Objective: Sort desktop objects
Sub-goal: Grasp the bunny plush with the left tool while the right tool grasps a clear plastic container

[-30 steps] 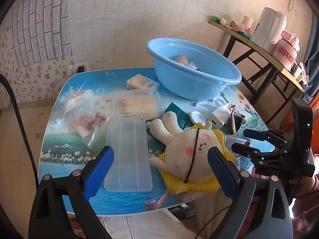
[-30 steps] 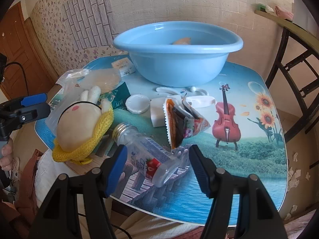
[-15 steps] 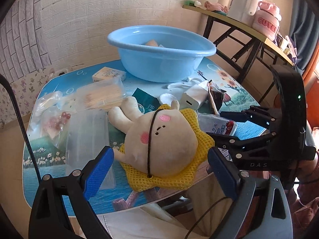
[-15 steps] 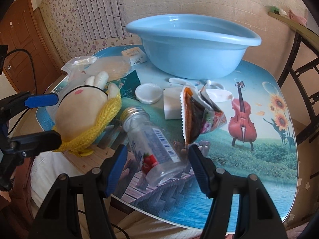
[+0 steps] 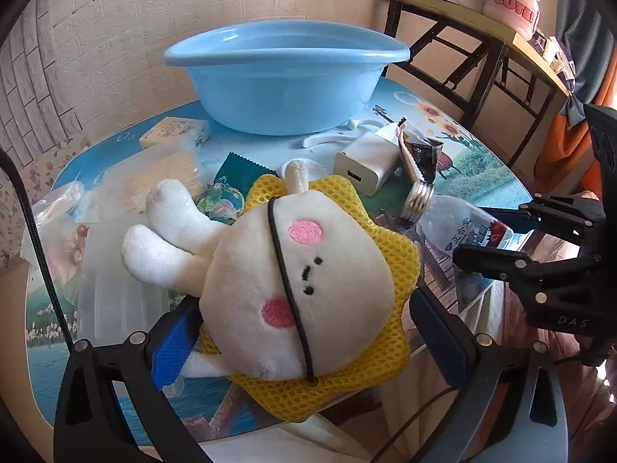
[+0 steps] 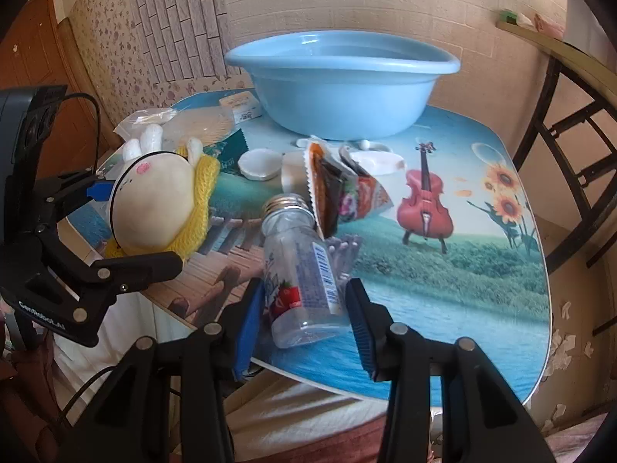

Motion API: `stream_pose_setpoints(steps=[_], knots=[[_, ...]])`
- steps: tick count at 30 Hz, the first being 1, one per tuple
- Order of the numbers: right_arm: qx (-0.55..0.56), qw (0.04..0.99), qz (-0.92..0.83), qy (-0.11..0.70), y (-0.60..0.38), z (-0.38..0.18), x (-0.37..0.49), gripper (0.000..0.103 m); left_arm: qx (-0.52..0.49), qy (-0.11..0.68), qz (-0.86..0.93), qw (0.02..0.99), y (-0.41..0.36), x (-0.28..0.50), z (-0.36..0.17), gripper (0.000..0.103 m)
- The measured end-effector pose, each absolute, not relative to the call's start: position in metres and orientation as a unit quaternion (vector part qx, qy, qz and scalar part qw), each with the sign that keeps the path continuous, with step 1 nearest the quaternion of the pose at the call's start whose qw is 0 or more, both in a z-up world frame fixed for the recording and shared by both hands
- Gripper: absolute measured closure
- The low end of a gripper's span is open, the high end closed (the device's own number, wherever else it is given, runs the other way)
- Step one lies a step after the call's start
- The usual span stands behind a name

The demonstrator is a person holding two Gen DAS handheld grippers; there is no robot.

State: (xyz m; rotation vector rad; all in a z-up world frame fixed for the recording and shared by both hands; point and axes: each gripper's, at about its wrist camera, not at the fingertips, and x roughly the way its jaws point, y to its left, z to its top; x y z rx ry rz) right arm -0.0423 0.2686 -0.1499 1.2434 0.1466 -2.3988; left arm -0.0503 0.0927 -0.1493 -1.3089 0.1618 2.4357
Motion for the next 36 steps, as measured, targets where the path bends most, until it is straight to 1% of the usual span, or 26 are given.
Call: stream_pose_setpoints(steps=[1, 2, 4, 6, 11, 17, 18, 21, 28, 36], knots=[[0.449, 0.212, -0.867, 0.052, 0.272, -0.15, -0.04, 0.061, -0.464, 0.055, 0.864, 0.188, 0.093, -0.05, -0.149, 0.008], [0.449, 0.208, -0.867, 0.053, 0.274, -0.149, -0.038, 0.061, -0.463, 0.053, 0.864, 0.192, 0.093, -0.05, -0.149, 0.012], [0.452, 0.205, -0.867, 0.053, 0.278, -0.148, -0.035, 0.061, -0.459, 0.048, 0.865, 0.194, 0.091, -0.049, -0.146, 0.017], [0.452, 0.207, -0.866, 0.047, 0.279, -0.148, -0.034, 0.06, -0.457, 0.046, 0.866, 0.197, 0.088, -0.047, -0.143, 0.019], [0.452, 0.204, -0.867, 0.053, 0.272, -0.151, -0.036, 0.059, -0.451, 0.037, 0.872, 0.188, 0.078, -0.039, -0.136, 0.019], [0.445, 0.194, -0.87, 0.089, 0.261, -0.152, -0.035, 0.058, -0.441, 0.027, 0.88, 0.174, 0.062, -0.033, -0.124, 0.019], [0.444, 0.194, -0.87, 0.088, 0.261, -0.152, -0.035, 0.061, -0.438, 0.026, 0.882, 0.172, 0.06, -0.032, -0.121, 0.019], [0.443, 0.201, -0.869, 0.088, 0.261, -0.15, -0.033, 0.062, -0.427, 0.023, 0.889, 0.164, 0.054, -0.03, -0.113, 0.019], [0.398, 0.218, -0.888, 0.075, 0.262, -0.117, -0.023, 0.065, -0.399, 0.016, 0.904, 0.153, 0.043, -0.029, -0.086, 0.019], [0.368, 0.231, -0.898, 0.064, 0.26, -0.091, -0.025, 0.065, -0.379, 0.005, 0.914, 0.146, 0.038, -0.032, -0.065, 0.019]])
